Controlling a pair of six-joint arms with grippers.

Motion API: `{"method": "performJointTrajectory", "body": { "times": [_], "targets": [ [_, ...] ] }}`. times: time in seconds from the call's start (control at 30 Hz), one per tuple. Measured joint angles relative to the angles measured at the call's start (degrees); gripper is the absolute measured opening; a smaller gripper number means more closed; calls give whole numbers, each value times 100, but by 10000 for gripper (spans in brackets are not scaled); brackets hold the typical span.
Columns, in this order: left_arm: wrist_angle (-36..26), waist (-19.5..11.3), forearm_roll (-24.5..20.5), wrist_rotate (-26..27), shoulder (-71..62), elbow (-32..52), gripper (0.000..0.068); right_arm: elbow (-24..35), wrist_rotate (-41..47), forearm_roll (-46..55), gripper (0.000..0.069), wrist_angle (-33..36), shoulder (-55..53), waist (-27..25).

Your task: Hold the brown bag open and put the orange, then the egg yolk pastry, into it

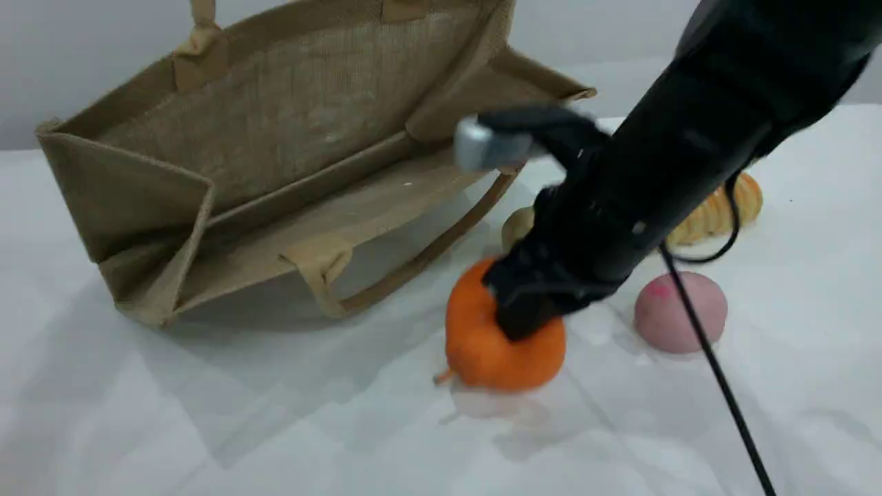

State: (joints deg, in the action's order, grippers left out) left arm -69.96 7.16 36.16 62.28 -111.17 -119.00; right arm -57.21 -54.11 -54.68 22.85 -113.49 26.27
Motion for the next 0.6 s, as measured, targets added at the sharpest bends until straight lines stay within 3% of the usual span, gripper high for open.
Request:
{"method": "performJointTrajectory", "body": {
  "times": [0.33, 0.6],
  "targets": [
    [0, 0, 0, 0, 0, 0, 91, 162, 139, 214, 28, 70, 1698, 0],
    [-8, 101, 249, -12, 0, 0, 91, -545, 110, -44, 28, 203, 1666, 13]
  ]
}}
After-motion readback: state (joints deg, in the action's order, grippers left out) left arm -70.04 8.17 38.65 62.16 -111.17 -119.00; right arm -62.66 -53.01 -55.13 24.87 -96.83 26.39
